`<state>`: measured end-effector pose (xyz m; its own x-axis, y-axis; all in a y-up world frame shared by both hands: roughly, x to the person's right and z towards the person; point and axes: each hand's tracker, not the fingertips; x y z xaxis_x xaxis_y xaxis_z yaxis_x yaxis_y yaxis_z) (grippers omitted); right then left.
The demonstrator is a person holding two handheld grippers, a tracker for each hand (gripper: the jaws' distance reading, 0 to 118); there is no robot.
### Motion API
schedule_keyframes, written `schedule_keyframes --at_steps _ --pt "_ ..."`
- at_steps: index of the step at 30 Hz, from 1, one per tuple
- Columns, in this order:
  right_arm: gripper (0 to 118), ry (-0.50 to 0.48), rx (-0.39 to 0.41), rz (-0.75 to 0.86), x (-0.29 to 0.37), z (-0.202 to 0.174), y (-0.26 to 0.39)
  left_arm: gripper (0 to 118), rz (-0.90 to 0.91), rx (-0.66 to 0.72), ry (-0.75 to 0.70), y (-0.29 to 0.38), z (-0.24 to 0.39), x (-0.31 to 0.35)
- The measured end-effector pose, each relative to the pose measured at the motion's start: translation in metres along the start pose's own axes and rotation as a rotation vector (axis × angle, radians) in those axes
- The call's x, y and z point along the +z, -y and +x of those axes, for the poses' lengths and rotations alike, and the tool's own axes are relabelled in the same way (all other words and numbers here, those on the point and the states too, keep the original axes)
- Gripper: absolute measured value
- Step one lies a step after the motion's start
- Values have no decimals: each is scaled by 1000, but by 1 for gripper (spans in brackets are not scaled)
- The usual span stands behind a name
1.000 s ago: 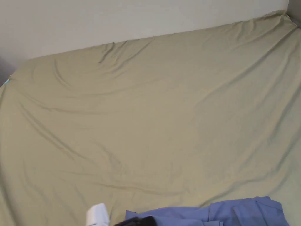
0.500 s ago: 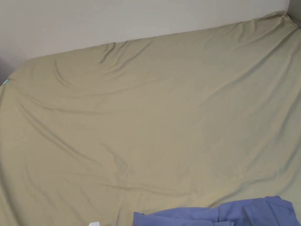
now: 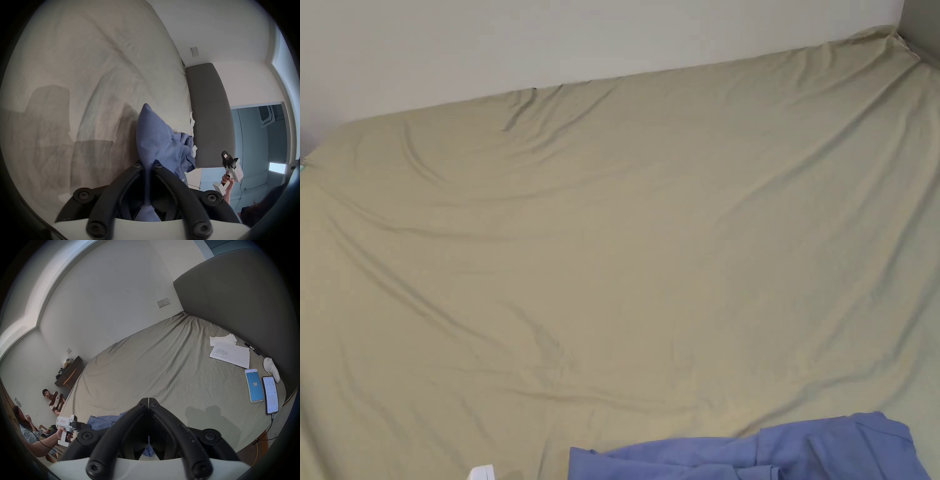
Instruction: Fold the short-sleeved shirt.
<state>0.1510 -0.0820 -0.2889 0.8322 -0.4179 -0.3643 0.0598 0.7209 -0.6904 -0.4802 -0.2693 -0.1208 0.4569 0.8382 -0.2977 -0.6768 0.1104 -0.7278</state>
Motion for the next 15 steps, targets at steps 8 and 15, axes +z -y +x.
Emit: schedule_keyframes --at_steps 8,15 --pt "1 -7 -17 11 6 16 3 6 18 17 -52 28 121 -23" --pt "1 -18 -62 32 22 43 8 6 -140 -67 44 50 215 -159"
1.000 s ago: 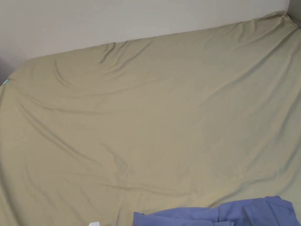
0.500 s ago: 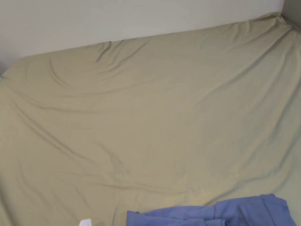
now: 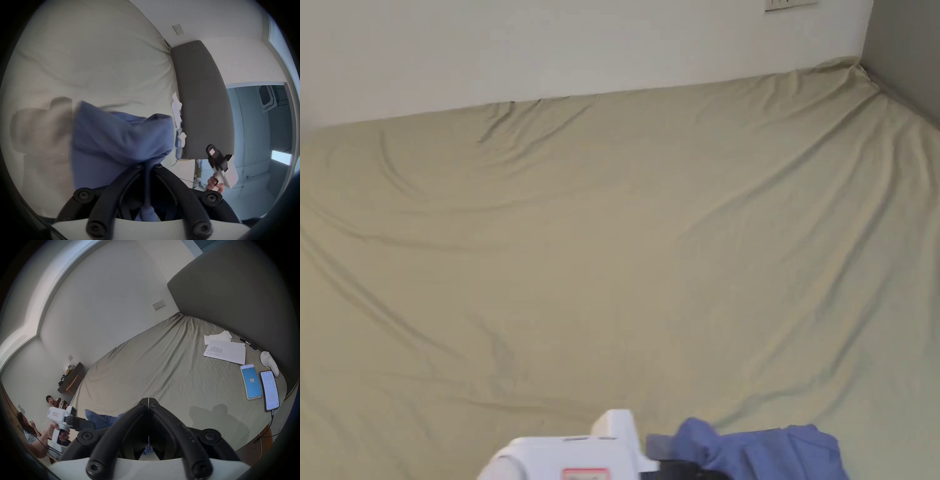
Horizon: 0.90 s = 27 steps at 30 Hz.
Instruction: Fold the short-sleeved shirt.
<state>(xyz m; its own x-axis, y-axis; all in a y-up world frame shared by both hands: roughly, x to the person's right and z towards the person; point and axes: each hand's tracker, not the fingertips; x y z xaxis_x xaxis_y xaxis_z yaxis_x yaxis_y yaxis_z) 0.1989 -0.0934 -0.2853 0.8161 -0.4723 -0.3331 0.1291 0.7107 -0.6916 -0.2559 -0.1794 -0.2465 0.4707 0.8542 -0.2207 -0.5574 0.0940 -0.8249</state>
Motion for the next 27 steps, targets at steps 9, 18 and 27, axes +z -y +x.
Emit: schedule_keyframes --at_steps 9,18,27 --pt "1 64 -48 42 29 33 -1 5 -69 41 -172 9 -19 -128" --pt "1 55 -48 25 20 30 3 118 103 110 164 19 -33 -64" --pt "1 60 -64 8 19 41 12 1 -25 30 -17 25 -51 -98"
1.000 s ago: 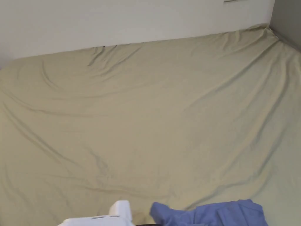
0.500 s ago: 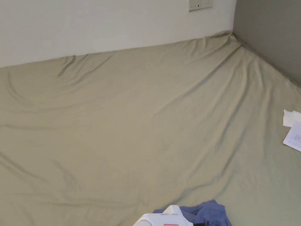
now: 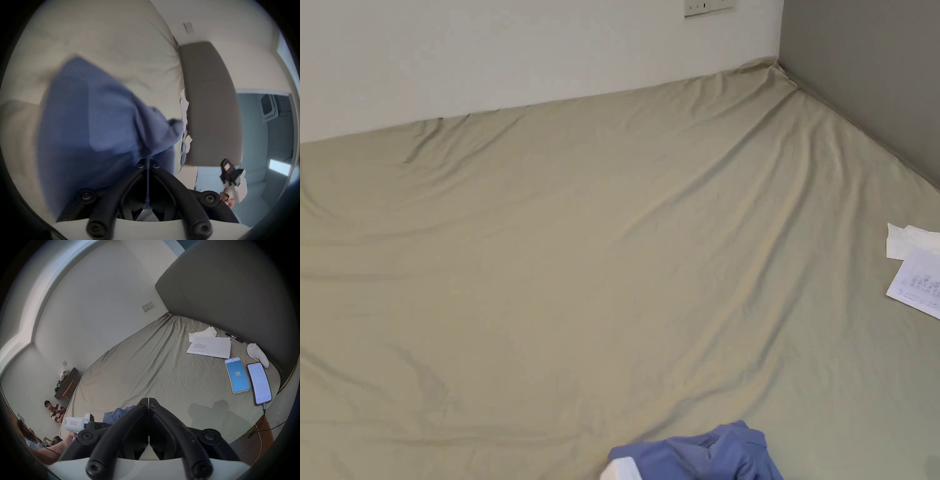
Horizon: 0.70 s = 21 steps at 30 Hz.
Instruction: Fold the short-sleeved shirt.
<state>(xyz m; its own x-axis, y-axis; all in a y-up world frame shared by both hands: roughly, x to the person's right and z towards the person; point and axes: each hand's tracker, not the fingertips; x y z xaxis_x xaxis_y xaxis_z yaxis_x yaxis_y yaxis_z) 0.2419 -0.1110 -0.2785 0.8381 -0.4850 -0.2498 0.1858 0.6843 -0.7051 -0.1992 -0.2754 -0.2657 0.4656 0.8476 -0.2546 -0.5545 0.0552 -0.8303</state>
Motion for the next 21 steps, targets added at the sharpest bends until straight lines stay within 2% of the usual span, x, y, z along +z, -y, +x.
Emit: schedule_keyframes --at_steps 9,12,14,15,18,21 --pt "1 48 -38 -4 13 21 7 0 -79 -49 8 9 27 -82" --pt "1 44 -47 -14 11 22 11 0 -102 -77 10 11 38 -85" --pt "1 31 -54 -39 2 21 15 0 -82 -106 57 13 45 -62" --pt "0 5 -58 -65 -7 19 18 0 -54 -127 92 16 48 -43" --pt "0 -105 -53 -177 -48 6 29 0 96 -196 64 17 47 29" --pt "0 -284 -50 -336 -114 -17 44 0 204 -192 -4 19 30 97"
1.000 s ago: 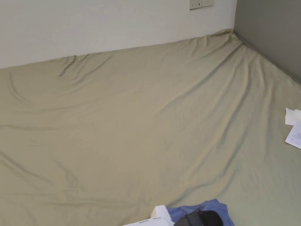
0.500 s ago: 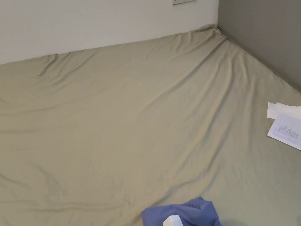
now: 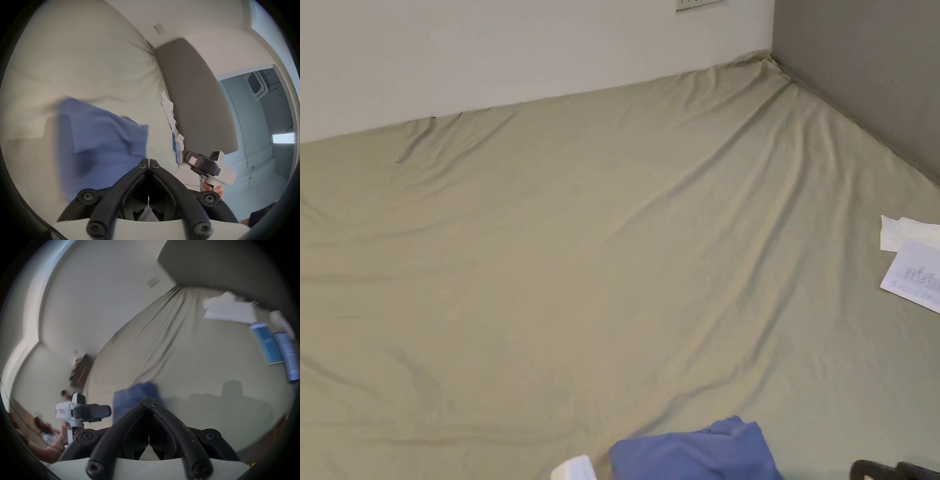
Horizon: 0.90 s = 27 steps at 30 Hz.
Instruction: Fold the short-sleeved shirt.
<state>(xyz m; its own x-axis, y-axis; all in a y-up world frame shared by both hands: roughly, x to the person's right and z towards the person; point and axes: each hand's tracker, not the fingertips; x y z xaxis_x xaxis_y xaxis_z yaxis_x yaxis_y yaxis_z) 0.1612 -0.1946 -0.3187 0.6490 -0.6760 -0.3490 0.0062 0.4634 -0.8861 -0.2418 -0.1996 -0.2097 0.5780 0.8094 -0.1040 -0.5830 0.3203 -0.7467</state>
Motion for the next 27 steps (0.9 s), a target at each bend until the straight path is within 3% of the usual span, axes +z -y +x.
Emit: schedule_keyframes --at_steps 2,4,9,11,12,14,19,23,24,25,27 --pt "0 -122 -7 -130 -54 -1 -5 0 28 19 -52 -1 -14 30" --pt "0 -181 -25 -245 -101 4 -8 0 52 28 -109 0 -26 52" --pt "1 -23 16 -391 -145 30 -10 0 79 99 -119 8 -47 69" --pt "1 -94 -119 -375 -142 43 -11 0 69 119 -105 9 -51 66" --pt "1 -72 -127 -373 -141 45 -11 0 63 118 -109 8 -52 63" --pt "1 -72 -57 -367 -141 42 -9 0 22 97 -115 7 -53 55" --pt "1 -96 -110 -360 -139 47 -6 0 -105 134 -38 -8 -74 21" --pt "1 -115 -130 -341 -138 51 -1 0 -195 89 -23 -28 -93 -14" --pt "1 -123 -143 -336 -138 53 0 12 -218 104 1 -33 -97 -23" --pt "1 -130 -156 -331 -138 56 2 37 -232 114 41 -36 -98 -30" --pt "1 -142 -174 -325 -137 58 4 111 -258 135 162 -37 -90 -48"
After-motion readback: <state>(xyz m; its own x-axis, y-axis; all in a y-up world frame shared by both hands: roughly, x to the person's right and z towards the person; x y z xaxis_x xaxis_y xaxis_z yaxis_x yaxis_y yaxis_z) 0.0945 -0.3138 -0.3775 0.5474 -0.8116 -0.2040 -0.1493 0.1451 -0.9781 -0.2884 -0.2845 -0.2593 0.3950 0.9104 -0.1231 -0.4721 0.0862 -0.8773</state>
